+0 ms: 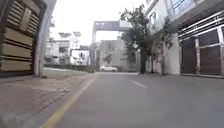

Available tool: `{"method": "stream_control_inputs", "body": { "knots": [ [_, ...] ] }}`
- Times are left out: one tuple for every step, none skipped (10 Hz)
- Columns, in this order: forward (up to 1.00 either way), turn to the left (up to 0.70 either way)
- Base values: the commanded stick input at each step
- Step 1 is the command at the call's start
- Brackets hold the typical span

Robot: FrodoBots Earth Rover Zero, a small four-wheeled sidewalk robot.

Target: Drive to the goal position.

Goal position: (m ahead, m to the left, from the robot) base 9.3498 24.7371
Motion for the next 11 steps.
{"method": "stream_control_inputs", "body": {
  "knots": [
    [1.00,0.06],
    [1.00,0.06],
    [1.00,0.06],
    [1.00,0.06],
    [1.00,0.06],
    [1.00,0.06],
    [1.00,0.06],
    [1.00,0.06],
    [1.00,0.06],
    [1.00,0.06],
    [1.00,0.06]
  ]
}}
